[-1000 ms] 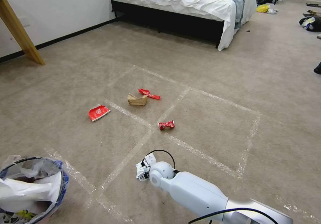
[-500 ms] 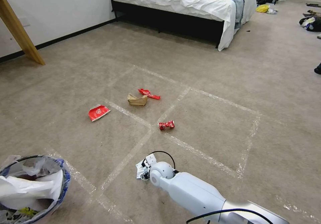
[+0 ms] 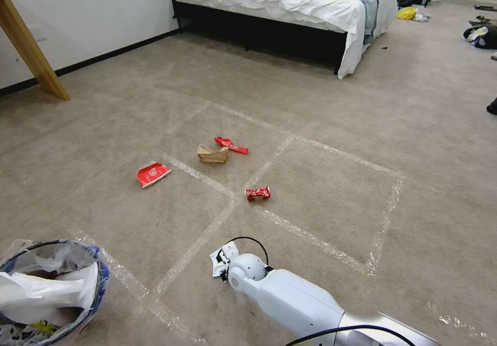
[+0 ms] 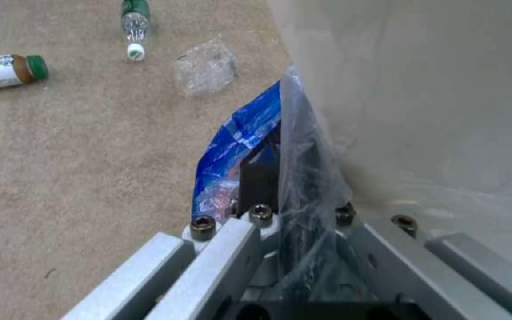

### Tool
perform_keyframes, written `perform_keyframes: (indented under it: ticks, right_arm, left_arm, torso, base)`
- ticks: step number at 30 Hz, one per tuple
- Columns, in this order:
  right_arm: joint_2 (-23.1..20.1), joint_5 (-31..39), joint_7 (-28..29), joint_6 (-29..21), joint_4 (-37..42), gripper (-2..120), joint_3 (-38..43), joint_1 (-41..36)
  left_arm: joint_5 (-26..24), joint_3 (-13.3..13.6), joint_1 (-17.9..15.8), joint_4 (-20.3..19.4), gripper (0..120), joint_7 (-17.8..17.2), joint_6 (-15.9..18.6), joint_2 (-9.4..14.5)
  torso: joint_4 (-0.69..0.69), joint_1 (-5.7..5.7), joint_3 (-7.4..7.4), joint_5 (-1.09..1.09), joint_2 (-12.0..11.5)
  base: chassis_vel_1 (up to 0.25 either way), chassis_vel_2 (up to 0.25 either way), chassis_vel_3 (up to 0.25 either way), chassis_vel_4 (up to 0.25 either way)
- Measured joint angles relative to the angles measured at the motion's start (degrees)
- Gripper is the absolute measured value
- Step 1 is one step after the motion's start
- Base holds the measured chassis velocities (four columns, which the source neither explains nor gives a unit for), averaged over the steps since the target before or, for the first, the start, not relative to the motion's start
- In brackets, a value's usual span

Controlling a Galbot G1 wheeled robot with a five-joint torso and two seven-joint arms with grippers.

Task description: Pick up the trash bin and place the garbage on the floor into it.

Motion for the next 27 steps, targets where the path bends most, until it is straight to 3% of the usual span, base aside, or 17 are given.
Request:
perform_keyframes:
  ticks: [3,16,27]
  right_arm:
    - [-0.23,-0.23,-0.04,0.24,0.43,0,0.13,-0.19]
    - [-3.52,-0.66,0.3,1.83,7.99,0,3.76,-1.52]
    - [-8.64,-1.54,-1.55,6.96,17.68,0,10.73,-0.84]
  left_arm:
    - [0.12,0.07,0.12,0.02,1,-0.01,-0.25,-0.07]
    - [0.18,0.68,0.26,-0.76,1,-0.08,-0.14,-0.05]
    - [-0.18,2.45,0.16,-2.75,1,-0.21,0.78,-0.06]
  torso:
    - [0.0,0.0,0.0,0.0,0.0]
    - [0.0,0.0,0.0,0.01,0.0]
    - [0.0,0.0,0.0,0.01,0.0]
  base:
    - [0.0,0.0,0.0,0.0]
    - [0.0,0.0,0.0,0.0]
    - [0.0,0.0,0.0,0.0]
